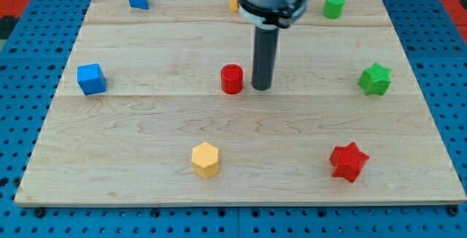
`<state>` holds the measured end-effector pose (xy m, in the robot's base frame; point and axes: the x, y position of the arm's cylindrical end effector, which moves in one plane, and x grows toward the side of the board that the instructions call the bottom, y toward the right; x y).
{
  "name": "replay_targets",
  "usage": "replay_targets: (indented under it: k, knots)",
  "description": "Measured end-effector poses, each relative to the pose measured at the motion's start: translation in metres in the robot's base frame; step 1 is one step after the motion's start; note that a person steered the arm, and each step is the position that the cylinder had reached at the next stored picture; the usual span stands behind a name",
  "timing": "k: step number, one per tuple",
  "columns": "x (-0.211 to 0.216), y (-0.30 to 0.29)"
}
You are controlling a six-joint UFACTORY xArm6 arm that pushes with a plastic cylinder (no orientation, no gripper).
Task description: Slide red star to the red circle
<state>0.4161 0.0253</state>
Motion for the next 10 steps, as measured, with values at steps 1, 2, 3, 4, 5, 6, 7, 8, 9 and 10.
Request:
replay_targets:
  k: [1, 2, 3, 4, 5, 6, 7, 8, 9, 10]
  knots:
    - [0.017, 0.043]
    - [0.079, 0.153]
    - [0.148, 0.209]
    - [0.17, 0.174]
    - [0.135, 0.083]
    - [0.138, 0.054]
    - [0.148, 0.047]
    - [0.103, 0.013]
    - [0.057, -0.003]
    - [0.023, -0.012]
